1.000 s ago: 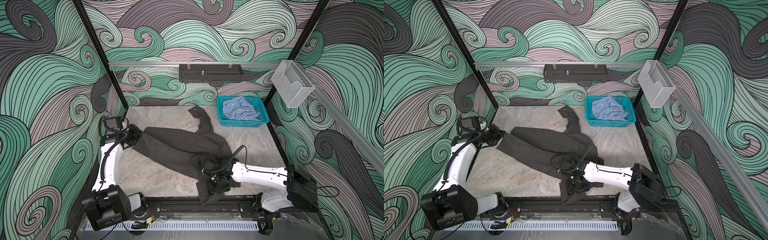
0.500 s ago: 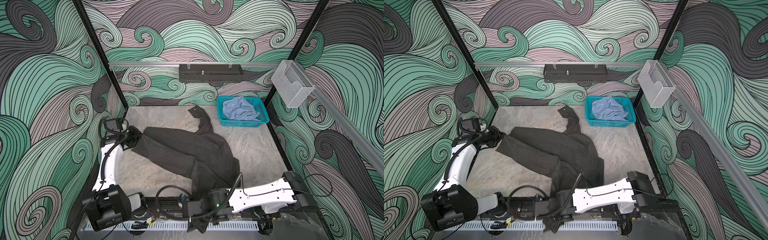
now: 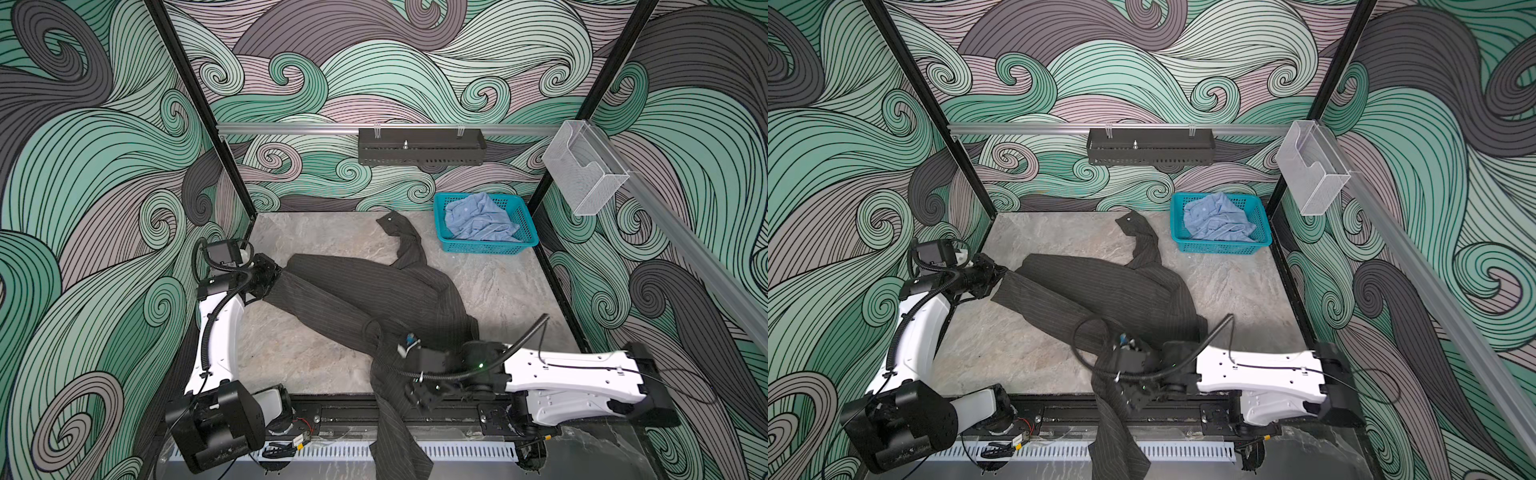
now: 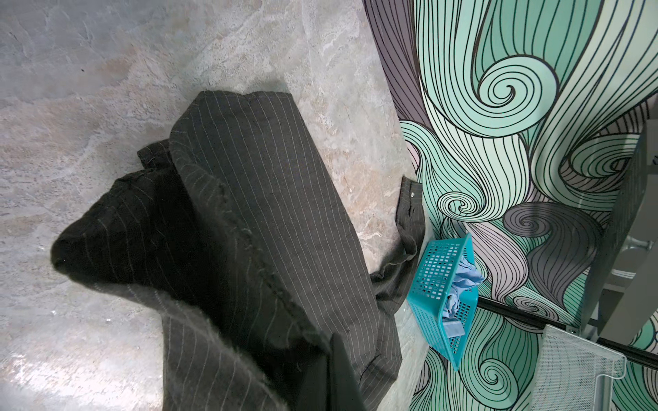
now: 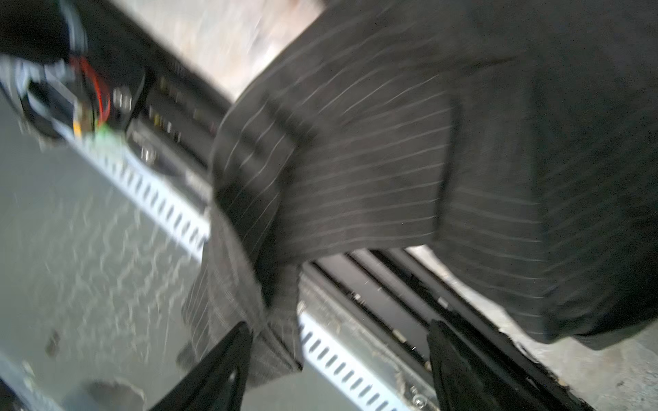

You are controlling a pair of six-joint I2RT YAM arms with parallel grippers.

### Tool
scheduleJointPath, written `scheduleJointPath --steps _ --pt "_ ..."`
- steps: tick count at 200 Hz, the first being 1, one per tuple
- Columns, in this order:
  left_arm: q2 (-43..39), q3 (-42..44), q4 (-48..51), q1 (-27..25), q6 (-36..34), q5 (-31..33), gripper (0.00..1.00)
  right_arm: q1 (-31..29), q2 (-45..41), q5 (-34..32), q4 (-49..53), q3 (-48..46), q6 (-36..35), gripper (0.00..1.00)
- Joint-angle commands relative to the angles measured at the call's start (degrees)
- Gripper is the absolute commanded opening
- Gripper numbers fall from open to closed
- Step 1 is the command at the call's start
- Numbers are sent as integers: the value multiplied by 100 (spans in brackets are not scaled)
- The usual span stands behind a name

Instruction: Fold and stack the long sleeve shirts

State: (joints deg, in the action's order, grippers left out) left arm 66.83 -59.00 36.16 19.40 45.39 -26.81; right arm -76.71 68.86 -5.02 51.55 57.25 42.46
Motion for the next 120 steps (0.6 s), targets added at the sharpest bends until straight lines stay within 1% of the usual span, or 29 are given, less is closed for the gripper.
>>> scheduleJointPath --steps 1,11,25,62,73,89,98,105,115,120 --pt "-195 109 250 28 -143 -17 0 843 2 -192 -39 -164 9 78" --pt "-246 157 284 28 -169 -17 0 1019 216 0 -187 -76 -83 78" --pt "-284 194 347 27 -209 6 0 964 688 439 -400 176 -178 78" --pt "-459 240 441 36 -242 109 0 139 1955 791 -895 851 -19 84" --pt "-518 258 427 46 -212 152 0 -26 2261 895 -1062 963 67 86" --pt "-604 249 444 42 -192 213 0 -189 2618 1042 -1286 1029 144 86" --pt "-652 262 452 47 -173 241 0 -286 2767 1129 -1398 1041 182 81" --pt "-689 275 460 46 -163 259 0 -369 2866 1172 -1419 1057 192 74" --pt "-743 291 469 42 -153 275 0 -486 2964 1235 -1357 1109 202 59" --pt "-769 306 471 46 -153 282 0 -554 2986 1256 -1317 1126 211 49"
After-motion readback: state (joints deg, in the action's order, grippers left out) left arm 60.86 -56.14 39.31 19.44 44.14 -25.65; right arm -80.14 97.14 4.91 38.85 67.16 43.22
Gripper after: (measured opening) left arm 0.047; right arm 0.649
